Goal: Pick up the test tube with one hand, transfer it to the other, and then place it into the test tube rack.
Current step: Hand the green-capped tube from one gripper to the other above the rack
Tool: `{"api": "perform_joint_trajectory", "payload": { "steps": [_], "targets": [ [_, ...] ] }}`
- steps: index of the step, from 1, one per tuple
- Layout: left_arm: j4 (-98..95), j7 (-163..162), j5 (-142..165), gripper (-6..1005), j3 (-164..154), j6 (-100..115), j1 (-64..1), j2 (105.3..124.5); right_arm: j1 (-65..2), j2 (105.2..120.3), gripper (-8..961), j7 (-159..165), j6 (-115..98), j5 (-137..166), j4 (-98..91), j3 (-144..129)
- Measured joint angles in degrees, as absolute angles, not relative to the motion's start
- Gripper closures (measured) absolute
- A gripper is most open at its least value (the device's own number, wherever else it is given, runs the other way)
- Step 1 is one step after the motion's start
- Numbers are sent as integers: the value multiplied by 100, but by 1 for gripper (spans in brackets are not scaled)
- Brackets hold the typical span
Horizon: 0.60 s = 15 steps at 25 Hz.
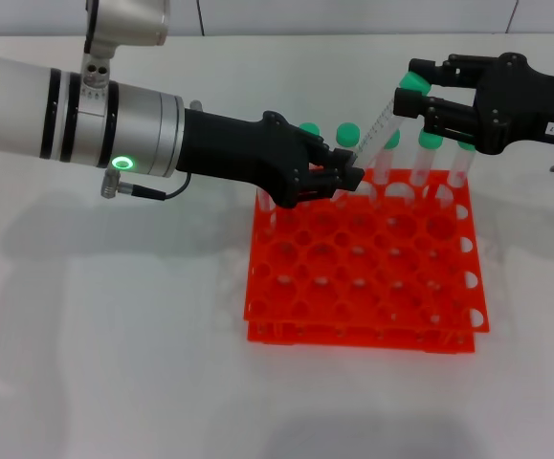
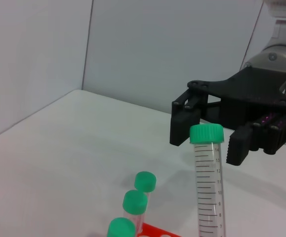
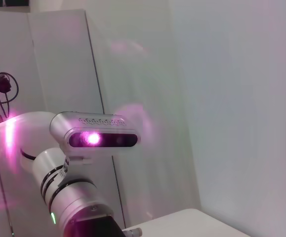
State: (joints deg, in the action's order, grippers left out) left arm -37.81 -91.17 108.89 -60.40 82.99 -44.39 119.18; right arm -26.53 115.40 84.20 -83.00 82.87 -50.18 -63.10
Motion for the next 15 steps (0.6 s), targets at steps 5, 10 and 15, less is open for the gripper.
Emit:
{"api": "perform_joint_trajectory", "payload": {
  "steps": [5, 10, 15],
  "targets": [
    [-3776, -9084, 10884, 816, -6039, 8298, -4438, 11918, -2665, 11539, 527, 8420, -8305, 8288, -5018, -6310],
    [-3773, -9072, 10835, 816, -6057, 8298, -4438, 11918, -2673, 11540, 527, 8420, -8306, 8288, -5015, -6311],
    [-3770, -9062, 10834, 817, -6056, 8299, -4438, 11918, -2689, 11540, 527, 8420, -8304, 8288, -4965, -6309]
  ]
}}
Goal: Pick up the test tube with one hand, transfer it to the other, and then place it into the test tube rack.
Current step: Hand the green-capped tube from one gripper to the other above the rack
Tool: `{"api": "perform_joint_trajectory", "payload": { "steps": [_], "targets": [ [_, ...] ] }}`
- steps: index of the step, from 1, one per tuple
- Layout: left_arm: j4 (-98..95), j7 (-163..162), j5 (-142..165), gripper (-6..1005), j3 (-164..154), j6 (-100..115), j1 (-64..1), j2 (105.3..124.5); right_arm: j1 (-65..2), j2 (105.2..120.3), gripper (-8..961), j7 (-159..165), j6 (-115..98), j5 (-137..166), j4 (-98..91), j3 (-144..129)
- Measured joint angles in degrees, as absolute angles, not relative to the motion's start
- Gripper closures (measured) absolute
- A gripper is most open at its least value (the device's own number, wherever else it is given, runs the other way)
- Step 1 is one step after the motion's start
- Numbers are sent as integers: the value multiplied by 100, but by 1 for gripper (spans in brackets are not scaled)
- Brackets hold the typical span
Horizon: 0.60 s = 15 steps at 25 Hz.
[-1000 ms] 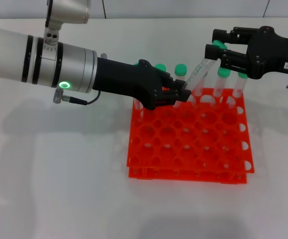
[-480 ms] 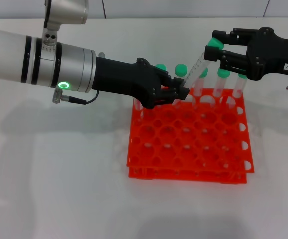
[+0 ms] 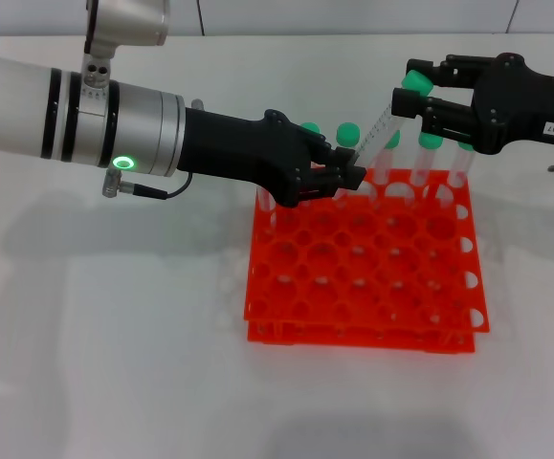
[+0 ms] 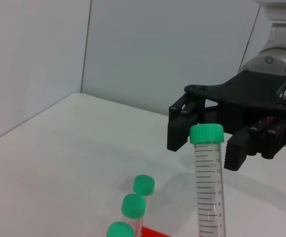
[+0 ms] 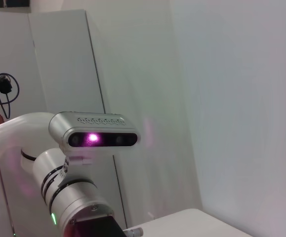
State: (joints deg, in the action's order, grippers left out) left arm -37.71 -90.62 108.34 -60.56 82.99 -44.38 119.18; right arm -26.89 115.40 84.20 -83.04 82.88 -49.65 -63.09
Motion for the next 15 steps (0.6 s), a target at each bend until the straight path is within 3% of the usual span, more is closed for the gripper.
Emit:
{"api": "perform_joint_trajectory", "payload": {
  "steps": [10, 15],
  "targets": [
    [-3770, -9053, 10834, 817, -6055, 8322, -4438, 11918, -2689, 11540, 528, 8420, -8303, 8287, -4957, -6309],
    [-3780, -9052, 10837, 817, -6055, 8322, -4438, 11917, -2690, 11540, 650, 8421, -8305, 8285, -4957, -6305]
  ]
}}
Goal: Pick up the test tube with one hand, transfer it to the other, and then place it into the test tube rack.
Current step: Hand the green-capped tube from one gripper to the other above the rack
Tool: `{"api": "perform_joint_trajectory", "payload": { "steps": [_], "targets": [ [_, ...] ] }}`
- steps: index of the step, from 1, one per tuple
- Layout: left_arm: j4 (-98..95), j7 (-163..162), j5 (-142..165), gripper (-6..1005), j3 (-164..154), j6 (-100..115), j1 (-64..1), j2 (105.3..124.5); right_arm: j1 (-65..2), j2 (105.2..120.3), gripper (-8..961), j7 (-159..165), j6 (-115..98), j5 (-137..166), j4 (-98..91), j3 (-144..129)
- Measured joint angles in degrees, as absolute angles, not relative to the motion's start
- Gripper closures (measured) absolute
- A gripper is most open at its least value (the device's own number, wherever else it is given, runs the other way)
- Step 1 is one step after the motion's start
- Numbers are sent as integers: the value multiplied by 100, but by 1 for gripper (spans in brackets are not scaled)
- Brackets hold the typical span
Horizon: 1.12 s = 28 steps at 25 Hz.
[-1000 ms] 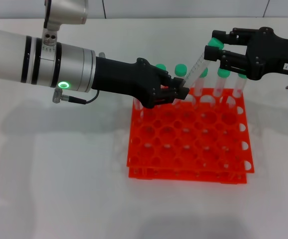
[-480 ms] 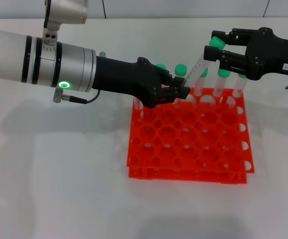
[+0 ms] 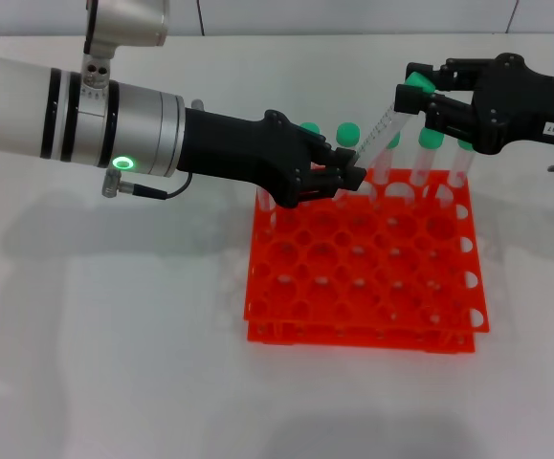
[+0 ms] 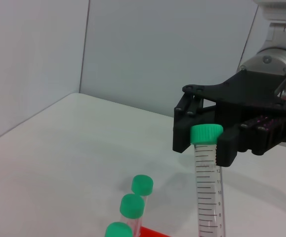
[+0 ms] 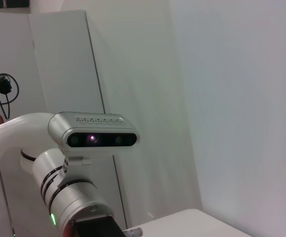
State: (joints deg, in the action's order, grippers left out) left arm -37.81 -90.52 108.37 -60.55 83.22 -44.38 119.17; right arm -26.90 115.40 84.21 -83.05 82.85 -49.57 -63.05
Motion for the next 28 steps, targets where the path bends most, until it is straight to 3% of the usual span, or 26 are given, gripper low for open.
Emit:
{"api": "perform_joint_trajectory", "payload": {
  "steps": [28],
  "targets": [
    [-3770, -9022, 10840, 818, -6060, 8289, -4463, 11952, -2772, 11531, 676, 8419, -8321, 8320, -4961, -6310]
  ]
}}
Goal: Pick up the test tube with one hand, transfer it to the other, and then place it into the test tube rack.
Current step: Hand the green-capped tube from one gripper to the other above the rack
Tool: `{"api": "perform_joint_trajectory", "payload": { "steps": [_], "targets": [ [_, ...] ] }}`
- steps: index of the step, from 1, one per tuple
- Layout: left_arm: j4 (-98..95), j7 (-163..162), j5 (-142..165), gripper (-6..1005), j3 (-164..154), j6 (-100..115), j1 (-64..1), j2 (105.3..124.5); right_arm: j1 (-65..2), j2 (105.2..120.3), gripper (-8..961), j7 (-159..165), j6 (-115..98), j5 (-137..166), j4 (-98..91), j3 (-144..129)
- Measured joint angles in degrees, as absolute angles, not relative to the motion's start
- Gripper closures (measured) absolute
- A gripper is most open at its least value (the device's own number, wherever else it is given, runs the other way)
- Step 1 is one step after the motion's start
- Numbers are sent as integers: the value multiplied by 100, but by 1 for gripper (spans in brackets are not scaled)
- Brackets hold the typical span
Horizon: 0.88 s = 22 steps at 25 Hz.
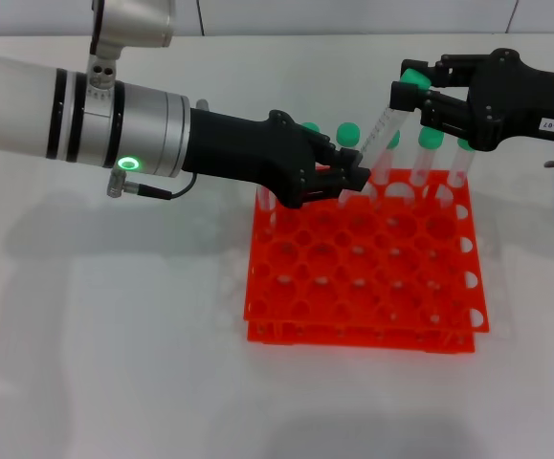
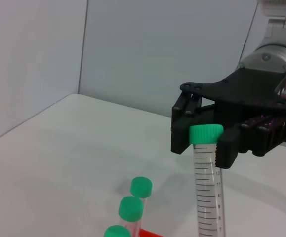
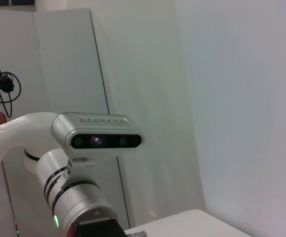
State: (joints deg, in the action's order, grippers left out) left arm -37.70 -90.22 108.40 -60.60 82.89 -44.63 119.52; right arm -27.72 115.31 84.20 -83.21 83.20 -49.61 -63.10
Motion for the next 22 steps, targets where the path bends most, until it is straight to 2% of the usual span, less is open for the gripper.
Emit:
{"api": "perform_joint_trajectory", "payload": {
  "steps": [13, 22],
  "targets": [
    [-3753, -9041, 10546, 819, -6299, 8265, -4435, 11956, -2765, 11531, 677, 8419, -8345, 8338, -4986, -6315],
    [-3749, -9175, 10568, 752, -6302, 8236, -4430, 11948, -2751, 11531, 680, 8404, -8357, 8308, -4982, -6310]
  ]
}}
